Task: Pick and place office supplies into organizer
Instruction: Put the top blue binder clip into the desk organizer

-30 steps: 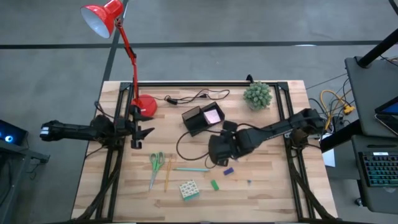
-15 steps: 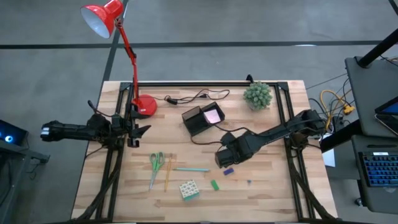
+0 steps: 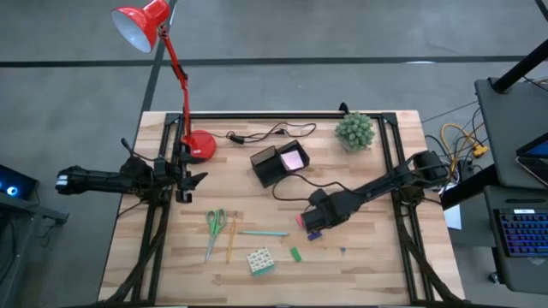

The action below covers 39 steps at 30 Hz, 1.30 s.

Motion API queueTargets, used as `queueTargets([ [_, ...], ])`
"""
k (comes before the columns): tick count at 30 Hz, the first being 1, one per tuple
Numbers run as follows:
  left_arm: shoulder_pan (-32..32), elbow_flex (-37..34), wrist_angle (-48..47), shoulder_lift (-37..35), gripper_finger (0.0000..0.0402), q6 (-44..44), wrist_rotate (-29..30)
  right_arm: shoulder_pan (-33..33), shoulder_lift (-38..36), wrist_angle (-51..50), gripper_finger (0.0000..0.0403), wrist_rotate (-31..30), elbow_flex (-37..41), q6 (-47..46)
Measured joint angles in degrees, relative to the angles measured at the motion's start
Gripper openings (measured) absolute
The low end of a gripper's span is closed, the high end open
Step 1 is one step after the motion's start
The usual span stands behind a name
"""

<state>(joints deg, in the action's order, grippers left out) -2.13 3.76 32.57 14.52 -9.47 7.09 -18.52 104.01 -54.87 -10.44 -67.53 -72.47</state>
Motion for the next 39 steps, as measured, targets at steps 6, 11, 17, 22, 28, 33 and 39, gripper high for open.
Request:
queueTargets([
  [6, 0.0, -0.4, -0.1, 0.0, 0.0187, 0.1, 0.0, -1.1, 0.0, 1.1, 0.0216, -0.3, 2.7, -2.1],
  [11, 0.0, -0.4, -0.1, -0.1, 0.0187, 0.1, 0.0, -1.3, 0.0, 6.5, 0.0215, -0.1, 4.6, -2.3],
  [17, 0.0, -0.3, -0.1, -0.1, 0.0187, 0.1, 0.0, -1.4, 0.0, 7.7, 0.0215, 0.1, 5.5, -2.1],
  [22, 0.0, -0.3, -0.1, -0.1, 0.0187, 0.1, 0.0, -1.4, 0.0, 7.8, 0.0215, 0.2, 5.9, -2.0],
  [28, 0.0, -0.3, 0.0, -0.1, 0.0187, 0.1, 0.0, -1.4, 0.0, 7.9, 0.0214, 0.4, 6.0, -0.7],
  [33, 0.0, -0.3, -0.1, -0.1, 0.0187, 0.1, 0.0, -1.4, 0.0, 8.0, 0.0214, 0.4, 6.4, -0.5],
  [39, 0.0, -0.3, -0.1, -0.1, 0.0187, 0.1, 0.0, -1.4, -0.1, 9.1, 0.0211, 0.4, 7.2, -0.5],
])
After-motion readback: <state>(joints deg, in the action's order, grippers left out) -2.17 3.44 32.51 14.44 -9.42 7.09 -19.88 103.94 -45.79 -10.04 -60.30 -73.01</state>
